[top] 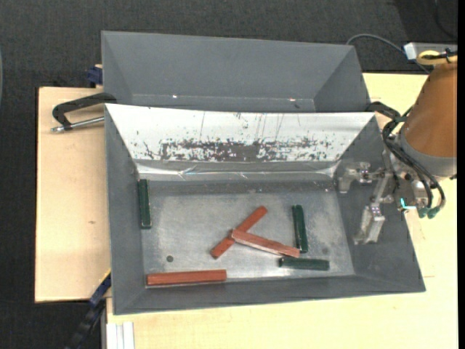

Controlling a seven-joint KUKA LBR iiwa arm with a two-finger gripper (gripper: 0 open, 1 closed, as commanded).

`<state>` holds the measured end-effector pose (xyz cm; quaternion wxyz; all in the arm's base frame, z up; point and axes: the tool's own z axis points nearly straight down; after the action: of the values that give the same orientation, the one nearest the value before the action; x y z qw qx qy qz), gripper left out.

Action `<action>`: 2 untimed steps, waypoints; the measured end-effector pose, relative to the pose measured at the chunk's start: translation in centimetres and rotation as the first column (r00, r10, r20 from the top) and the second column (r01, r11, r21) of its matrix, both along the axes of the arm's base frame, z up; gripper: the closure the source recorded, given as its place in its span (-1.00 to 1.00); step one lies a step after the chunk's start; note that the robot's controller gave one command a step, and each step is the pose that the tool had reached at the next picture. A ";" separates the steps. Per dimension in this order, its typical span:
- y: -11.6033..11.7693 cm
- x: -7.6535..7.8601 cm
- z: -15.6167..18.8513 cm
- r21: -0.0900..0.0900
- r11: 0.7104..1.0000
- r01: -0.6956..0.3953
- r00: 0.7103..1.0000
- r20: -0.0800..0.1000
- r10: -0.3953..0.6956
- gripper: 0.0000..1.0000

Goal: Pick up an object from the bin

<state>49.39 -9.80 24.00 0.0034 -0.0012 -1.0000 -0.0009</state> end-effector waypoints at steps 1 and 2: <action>0.0 0.2 0.4 -0.002 1.000 -0.002 1.000 0.008 0.002 -1.00; 1.1 0.3 -4.7 -0.002 1.000 0.021 1.000 0.015 -0.021 -1.00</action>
Offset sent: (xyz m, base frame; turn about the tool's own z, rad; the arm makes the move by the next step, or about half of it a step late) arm 0.0001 0.0310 -0.1523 0.0625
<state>49.66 -8.75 19.26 -0.0039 -0.0117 -0.9999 0.0003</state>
